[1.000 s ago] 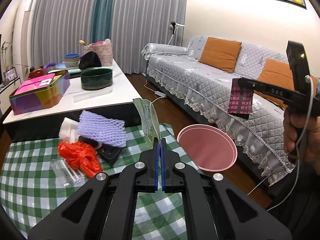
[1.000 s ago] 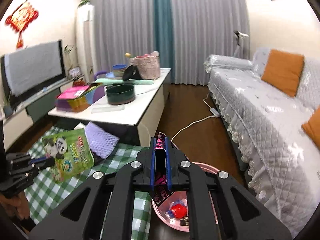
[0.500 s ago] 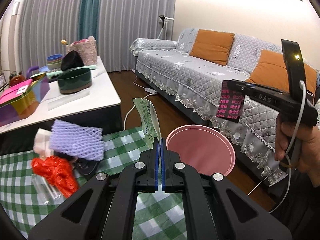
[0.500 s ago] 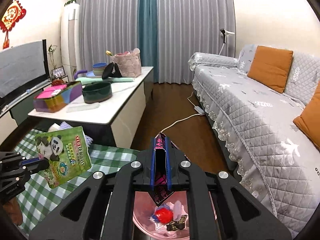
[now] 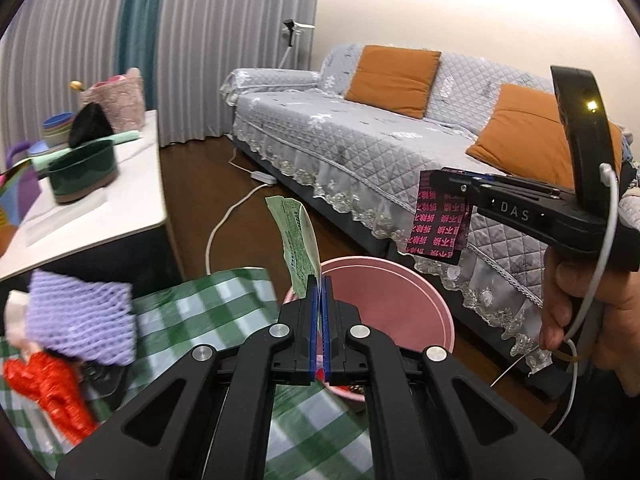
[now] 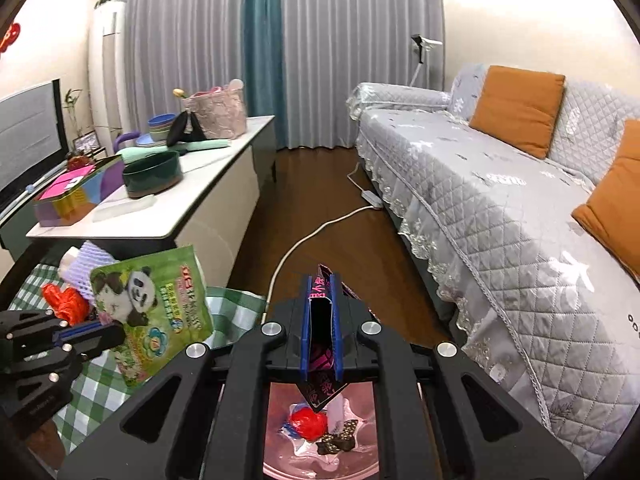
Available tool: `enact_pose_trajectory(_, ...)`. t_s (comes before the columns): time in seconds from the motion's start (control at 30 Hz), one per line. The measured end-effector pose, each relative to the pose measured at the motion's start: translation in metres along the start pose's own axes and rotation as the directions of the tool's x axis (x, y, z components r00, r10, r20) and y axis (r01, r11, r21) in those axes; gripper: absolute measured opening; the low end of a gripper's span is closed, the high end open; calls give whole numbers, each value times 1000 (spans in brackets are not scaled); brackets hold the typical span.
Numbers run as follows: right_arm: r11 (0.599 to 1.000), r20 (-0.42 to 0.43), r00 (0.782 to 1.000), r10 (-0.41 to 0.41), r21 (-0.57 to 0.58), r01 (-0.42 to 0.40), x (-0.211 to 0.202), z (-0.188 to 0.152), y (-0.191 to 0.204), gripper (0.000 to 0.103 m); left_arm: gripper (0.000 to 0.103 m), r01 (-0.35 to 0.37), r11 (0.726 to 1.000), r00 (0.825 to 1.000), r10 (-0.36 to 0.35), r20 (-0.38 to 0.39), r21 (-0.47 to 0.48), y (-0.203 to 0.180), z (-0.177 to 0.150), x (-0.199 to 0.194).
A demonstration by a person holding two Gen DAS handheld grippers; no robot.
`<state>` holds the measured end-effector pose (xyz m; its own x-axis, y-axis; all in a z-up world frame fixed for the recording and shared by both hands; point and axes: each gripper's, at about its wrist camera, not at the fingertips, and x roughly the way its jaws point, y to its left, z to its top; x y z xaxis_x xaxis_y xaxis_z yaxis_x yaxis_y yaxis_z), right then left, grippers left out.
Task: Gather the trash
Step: 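Carry both held packets over the pink bin, then open both tools to drop the packets into the pink bin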
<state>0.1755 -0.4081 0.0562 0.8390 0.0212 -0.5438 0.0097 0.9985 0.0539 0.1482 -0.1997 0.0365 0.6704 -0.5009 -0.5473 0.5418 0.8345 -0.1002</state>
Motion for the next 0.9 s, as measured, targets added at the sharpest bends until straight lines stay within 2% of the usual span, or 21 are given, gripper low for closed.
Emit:
enact_pose_trajectory(0.2, 999, -23, 999, -31, 34, 31, 7, -5, -20, 9, 2, 43, 999, 999, -42, -31, 32, -15, 1, 31)
enact_pose_trajectory(0.5, 997, -43, 998, -46, 59, 49, 14, -10, -35, 9, 2, 72, 996, 995, -68, -78, 46, -31, -3, 60)
enact_pose_trajectory(0.57, 997, -44, 998, -46, 63, 49, 15, -11, -36, 13, 2, 95, 994, 992, -91, -84, 48, -33, -3, 62)
enact_pose_trajectory(0.6, 996, -46, 998, -51, 66, 54, 15, -11, -36, 14, 10, 105, 993, 991, -101, -91, 48, -34, -3, 63)
enact_pose_trajectory(0.63, 996, -50, 997, -54, 71, 57, 15, -11, -37, 22, 22, 109, 993, 989, -104, -101, 44, -33, -3, 65)
enact_pose_trajectory(0.73, 994, -49, 997, -55, 93, 60, 16, -12, -41, 43, 24, 108, 994, 989, -106, -107, 19, -30, -4, 61)
enact_pose_trajectory(0.9, 993, -41, 998, -43, 110, 48, 15, -10, -39, 45, 24, 84, 996, 992, -83, -91, 7, -21, -5, 40)
